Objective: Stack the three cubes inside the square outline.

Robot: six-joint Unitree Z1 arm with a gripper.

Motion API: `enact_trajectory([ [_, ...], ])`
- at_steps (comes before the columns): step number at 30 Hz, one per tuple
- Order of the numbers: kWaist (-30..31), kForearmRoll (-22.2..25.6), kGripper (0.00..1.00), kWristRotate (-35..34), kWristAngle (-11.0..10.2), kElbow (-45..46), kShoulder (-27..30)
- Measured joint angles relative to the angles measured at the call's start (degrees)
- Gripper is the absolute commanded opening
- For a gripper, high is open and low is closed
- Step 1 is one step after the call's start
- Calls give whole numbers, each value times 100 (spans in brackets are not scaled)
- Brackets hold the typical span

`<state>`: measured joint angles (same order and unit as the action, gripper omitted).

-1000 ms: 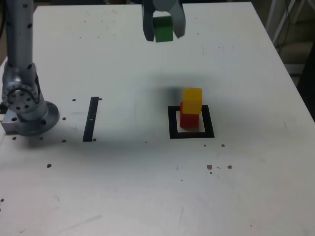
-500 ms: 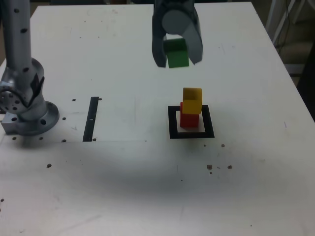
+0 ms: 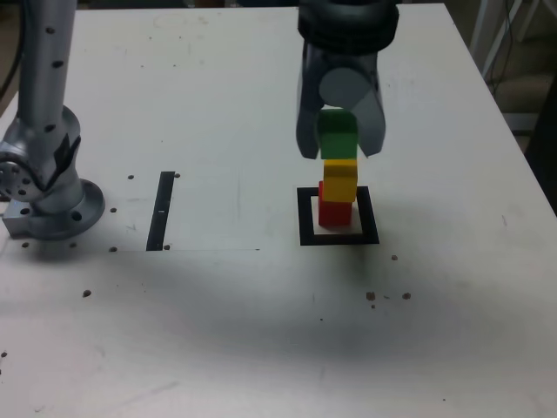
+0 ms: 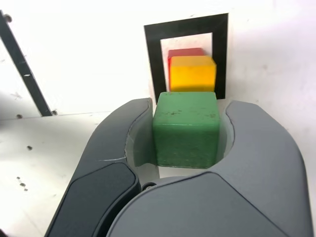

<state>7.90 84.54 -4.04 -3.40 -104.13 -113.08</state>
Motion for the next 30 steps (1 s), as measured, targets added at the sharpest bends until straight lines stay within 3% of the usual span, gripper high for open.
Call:
enact_trajectory([
  [21,-138,-178,27,62,78,235,-153],
  [30,-195,-182,48,163,219,268,-255],
])
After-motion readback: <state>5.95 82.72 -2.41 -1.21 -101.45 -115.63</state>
